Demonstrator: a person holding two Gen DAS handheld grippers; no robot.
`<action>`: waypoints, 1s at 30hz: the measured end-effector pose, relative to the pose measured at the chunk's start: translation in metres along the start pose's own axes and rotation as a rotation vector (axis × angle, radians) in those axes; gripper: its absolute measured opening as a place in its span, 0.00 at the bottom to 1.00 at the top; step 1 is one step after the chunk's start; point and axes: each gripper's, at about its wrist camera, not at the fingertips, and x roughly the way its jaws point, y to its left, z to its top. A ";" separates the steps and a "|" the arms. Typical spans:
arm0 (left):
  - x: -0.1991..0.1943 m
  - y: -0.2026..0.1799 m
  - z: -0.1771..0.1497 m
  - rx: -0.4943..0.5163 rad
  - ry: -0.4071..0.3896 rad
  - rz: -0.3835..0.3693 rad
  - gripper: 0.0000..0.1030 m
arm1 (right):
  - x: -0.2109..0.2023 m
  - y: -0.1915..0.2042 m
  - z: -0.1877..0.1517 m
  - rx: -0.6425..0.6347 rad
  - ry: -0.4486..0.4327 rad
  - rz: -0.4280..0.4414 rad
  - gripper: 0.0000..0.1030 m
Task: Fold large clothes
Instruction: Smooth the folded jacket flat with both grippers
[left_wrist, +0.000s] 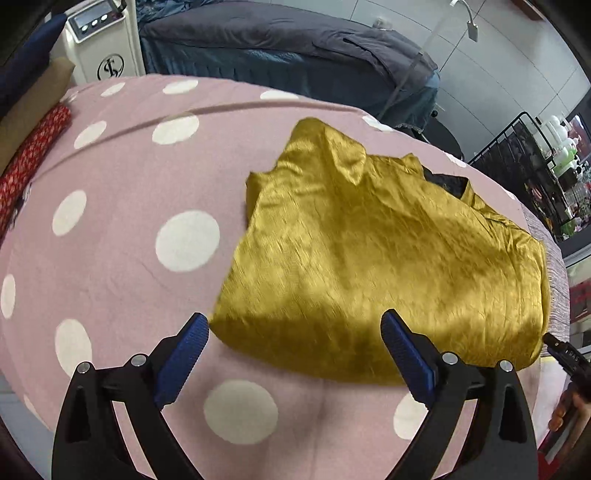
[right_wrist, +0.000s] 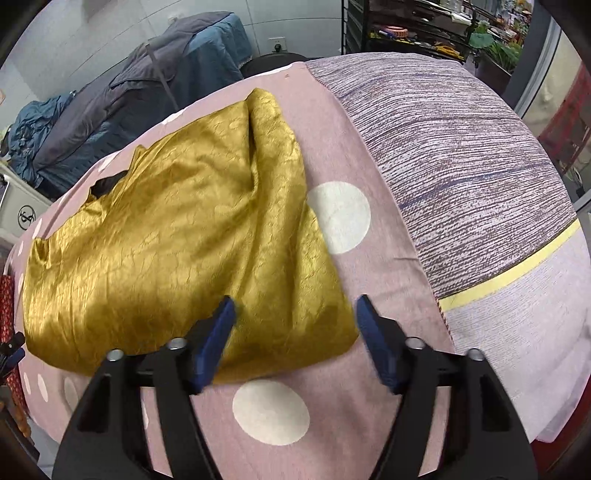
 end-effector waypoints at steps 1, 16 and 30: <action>0.000 -0.001 -0.003 -0.016 0.010 -0.013 0.89 | 0.000 0.002 -0.001 -0.006 -0.003 0.008 0.72; -0.006 -0.003 -0.008 -0.031 0.033 0.003 0.89 | 0.035 -0.013 0.030 -0.017 0.070 0.126 0.72; -0.025 -0.036 0.004 0.182 0.006 0.129 0.89 | 0.103 -0.030 0.069 0.101 0.222 0.417 0.88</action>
